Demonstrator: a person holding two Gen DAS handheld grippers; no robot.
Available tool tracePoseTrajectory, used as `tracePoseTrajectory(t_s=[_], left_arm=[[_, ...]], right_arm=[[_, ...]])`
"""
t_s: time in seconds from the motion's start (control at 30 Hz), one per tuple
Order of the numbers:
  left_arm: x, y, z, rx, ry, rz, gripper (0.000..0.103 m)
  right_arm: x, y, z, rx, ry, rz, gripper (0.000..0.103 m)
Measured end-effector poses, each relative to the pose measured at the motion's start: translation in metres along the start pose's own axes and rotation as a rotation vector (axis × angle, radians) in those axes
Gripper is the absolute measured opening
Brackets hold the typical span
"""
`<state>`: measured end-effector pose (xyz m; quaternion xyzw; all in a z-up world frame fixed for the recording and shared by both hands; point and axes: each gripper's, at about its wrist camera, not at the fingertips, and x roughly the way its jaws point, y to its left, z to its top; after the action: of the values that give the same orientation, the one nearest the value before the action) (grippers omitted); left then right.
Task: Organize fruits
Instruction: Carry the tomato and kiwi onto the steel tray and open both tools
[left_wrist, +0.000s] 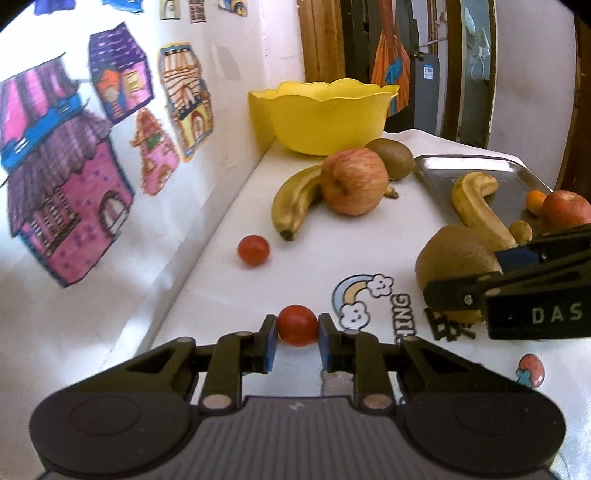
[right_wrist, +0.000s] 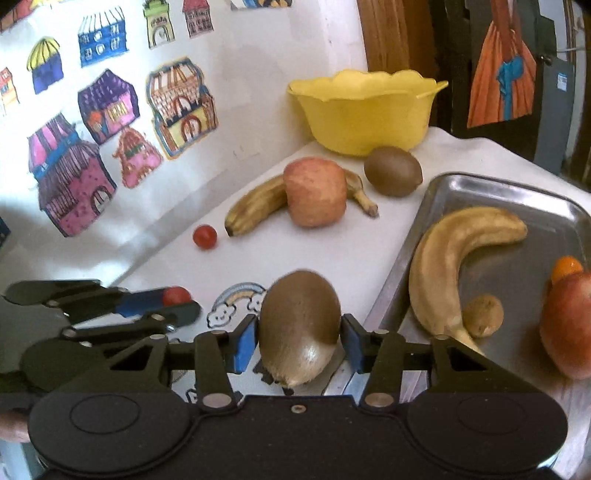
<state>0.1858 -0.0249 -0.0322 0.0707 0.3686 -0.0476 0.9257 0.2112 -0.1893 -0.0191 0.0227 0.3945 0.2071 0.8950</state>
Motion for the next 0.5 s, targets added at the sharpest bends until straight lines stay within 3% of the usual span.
tracePoseTrajectory(t_s=[0.4,0.5], left_arm=[[-0.006,0.000,-0.006,0.043,-0.018,-0.033,0.026],[-0.008,-0.001,-0.008,0.044,-0.021,-0.039,0.026]], right_arm=[[0.015,0.011,-0.009,-0.044,-0.032,-0.054,0.054],[0.014,0.017,-0.013,-0.082,-0.041,-0.085,0.050]])
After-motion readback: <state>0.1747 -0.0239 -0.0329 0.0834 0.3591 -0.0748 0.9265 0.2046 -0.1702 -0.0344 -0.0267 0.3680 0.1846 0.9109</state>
